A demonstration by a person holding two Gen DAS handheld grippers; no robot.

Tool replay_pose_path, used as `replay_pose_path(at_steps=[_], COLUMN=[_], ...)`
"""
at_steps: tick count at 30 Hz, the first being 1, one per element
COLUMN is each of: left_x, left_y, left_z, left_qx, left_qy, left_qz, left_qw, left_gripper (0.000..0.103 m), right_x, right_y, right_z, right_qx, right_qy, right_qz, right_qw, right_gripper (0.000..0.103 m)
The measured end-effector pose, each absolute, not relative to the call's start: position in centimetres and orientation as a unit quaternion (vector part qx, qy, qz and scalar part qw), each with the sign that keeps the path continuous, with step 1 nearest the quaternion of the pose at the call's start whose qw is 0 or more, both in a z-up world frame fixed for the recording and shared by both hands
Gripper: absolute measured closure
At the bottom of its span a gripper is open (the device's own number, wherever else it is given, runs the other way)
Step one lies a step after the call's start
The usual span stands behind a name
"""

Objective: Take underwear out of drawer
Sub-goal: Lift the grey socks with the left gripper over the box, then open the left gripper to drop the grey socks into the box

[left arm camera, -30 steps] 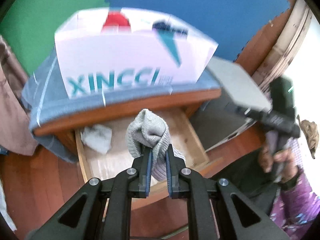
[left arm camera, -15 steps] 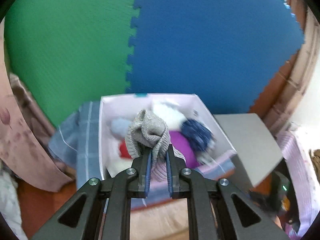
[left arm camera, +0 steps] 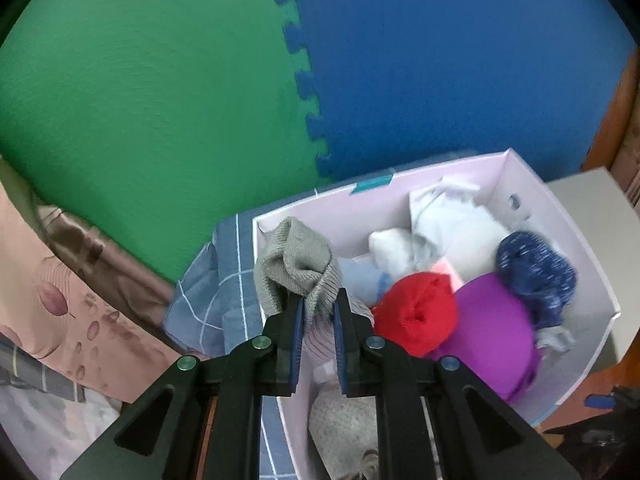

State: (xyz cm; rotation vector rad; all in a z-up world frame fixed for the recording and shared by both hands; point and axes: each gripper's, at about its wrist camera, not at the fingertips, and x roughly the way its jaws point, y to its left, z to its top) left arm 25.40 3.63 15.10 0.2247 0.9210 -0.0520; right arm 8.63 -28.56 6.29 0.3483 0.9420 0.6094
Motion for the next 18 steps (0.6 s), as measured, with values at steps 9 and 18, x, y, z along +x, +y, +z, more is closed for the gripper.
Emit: replay_pose_path(at_steps=[9, 18], left_x=[26.1, 19.0], left_y=[3.3, 5.0], left_z=[12.7, 17.5], left_qx=[0.118, 0.032], left_qy=[0.445, 0.307], left_qz=[-0.012, -0.019], left_qw=[0.887, 0.951], left_gripper=[0.051, 0.009], right_x=[8.8, 8.4], right_y=[-27.9, -26.2], right_z=[5.7, 4.9], right_qx=[0.15, 0.108], right_qy=[0.455, 0.475], right_qz=[0.285, 0.288], right_qw=[0.83, 0.825], right_gripper=[0.041, 0.038])
